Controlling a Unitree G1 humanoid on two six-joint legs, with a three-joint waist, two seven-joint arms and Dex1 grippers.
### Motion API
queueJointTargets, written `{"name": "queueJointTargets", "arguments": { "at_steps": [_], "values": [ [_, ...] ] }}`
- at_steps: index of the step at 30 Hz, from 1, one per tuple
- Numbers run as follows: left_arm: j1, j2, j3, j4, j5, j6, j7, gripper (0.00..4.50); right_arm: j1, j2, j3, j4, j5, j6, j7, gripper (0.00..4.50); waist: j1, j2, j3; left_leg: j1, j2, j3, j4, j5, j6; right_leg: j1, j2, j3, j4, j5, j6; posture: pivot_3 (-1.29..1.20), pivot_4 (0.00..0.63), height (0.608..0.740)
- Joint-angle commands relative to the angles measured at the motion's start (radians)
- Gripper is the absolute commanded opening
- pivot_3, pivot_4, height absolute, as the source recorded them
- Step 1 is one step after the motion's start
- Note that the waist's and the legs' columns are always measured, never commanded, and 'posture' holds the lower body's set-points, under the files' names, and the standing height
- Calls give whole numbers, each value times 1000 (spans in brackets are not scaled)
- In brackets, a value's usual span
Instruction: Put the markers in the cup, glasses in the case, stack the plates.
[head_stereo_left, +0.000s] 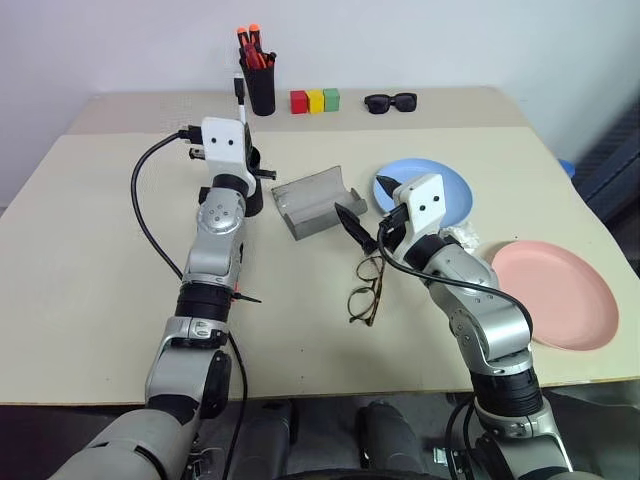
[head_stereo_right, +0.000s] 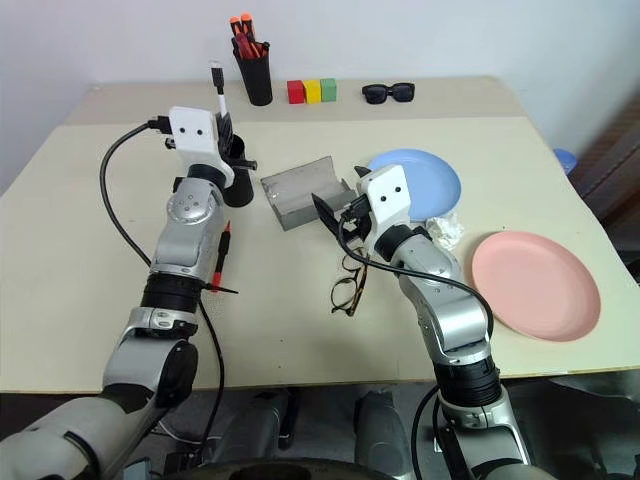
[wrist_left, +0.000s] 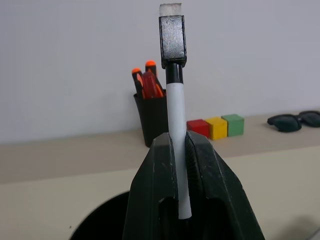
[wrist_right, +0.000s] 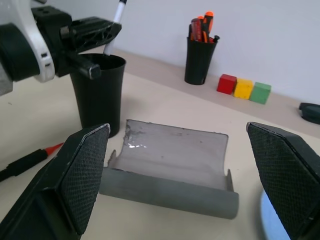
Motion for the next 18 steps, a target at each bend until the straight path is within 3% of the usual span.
{"name": "queueJointTargets", "arguments": {
  "at_steps": [1,11,14,18],
  "values": [
    [8,-3,-5,-44,17,-8,20,20,-14,2,-17,-46,1,-25,-3,4500,1,0,0,0,0,0,0,0,0,0,0,0,0,0,0,0,150,740],
    [41,-4,-5,-81,54,36,84,20,-26,4,-12,-31,1,-31,4,4500,2,0,0,0,0,0,0,0,0,0,0,0,0,0,0,0,150,740],
    [42,-6,-2,-85,49,43,77,1123,-26,5,-10,-31,1,-31,3,4500,3,0,0,0,0,0,0,0,0,0,0,0,0,0,0,0,150,740],
    [44,-5,-2,-92,68,59,103,3150,-23,5,-10,-33,1,-29,1,4500,2,0,0,0,0,0,0,0,0,0,0,0,0,0,0,0,150,740]
  ]
}}
